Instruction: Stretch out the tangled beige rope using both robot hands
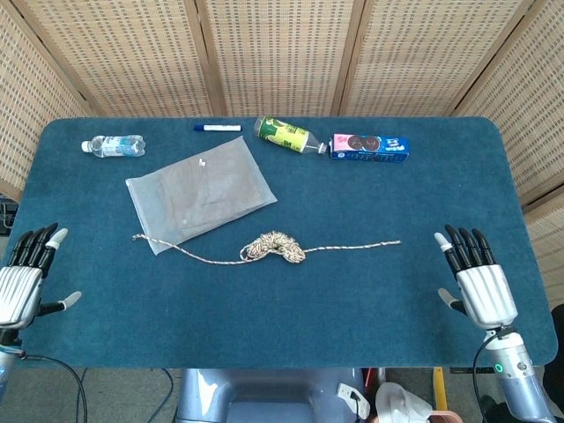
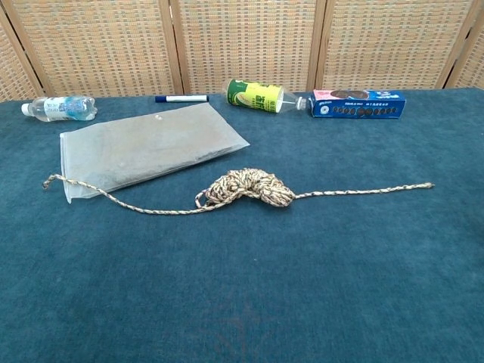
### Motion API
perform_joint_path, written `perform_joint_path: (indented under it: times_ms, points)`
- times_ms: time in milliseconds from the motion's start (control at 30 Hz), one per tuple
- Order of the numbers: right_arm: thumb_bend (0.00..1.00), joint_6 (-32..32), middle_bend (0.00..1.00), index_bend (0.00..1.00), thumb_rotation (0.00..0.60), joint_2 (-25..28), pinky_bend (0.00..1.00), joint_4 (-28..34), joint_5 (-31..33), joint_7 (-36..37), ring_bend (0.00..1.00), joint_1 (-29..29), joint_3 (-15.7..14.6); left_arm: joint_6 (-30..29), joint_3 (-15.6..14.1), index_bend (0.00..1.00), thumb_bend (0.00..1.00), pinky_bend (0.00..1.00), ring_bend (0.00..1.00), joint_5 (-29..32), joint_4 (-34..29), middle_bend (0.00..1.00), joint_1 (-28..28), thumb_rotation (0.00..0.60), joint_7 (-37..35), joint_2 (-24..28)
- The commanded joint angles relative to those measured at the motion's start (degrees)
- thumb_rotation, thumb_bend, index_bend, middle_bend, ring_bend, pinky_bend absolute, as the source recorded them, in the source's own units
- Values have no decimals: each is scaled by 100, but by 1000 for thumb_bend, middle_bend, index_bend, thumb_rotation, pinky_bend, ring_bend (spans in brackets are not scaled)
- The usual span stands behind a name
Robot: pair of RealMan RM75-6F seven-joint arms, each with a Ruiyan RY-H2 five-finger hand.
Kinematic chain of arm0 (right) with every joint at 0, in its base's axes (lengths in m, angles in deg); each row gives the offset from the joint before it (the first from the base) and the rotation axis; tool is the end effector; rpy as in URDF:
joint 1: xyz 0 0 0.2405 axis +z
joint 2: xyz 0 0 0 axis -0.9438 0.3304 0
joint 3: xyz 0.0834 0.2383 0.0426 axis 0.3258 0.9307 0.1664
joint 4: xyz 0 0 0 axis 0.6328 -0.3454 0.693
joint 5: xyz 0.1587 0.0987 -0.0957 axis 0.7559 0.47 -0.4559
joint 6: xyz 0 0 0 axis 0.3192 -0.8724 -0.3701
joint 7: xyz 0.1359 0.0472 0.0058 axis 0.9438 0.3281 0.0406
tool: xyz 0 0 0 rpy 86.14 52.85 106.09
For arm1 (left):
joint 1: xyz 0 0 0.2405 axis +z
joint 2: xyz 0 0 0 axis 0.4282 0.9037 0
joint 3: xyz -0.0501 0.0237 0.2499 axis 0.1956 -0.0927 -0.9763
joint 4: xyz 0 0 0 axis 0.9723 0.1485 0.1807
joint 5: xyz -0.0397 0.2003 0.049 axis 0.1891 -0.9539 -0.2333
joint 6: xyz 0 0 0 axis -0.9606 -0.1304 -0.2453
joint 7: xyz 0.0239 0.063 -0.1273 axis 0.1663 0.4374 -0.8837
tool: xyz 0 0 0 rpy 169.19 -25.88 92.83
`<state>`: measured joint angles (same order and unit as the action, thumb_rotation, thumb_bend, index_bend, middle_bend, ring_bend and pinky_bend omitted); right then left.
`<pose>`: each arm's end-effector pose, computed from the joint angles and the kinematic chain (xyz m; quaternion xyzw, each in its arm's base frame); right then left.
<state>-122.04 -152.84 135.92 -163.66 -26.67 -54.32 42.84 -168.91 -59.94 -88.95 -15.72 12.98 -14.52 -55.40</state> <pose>-0.2837 -0.2265 0.1246 0.6680 -0.2456 0.3950 0.5809 -0.3116 0.2024 0.1464 -0.6189 -0.3605 -0.4159 0.5604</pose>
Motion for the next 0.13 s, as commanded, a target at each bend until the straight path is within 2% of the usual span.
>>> perform_joint_path:
  times_ms: [33,133]
  points:
    - [0,-78,0,0,600,65,0,88,-68,-66,0,-108,-22,-78,-33,0,0,0,0,-62,-33,0,114,600,40,13]
    - [0,-126,0,0,600,126,0,200,-109,-91,0,-188,-14,-121,-19,0,0,0,0,-88,-49,0,192,600,23,18]
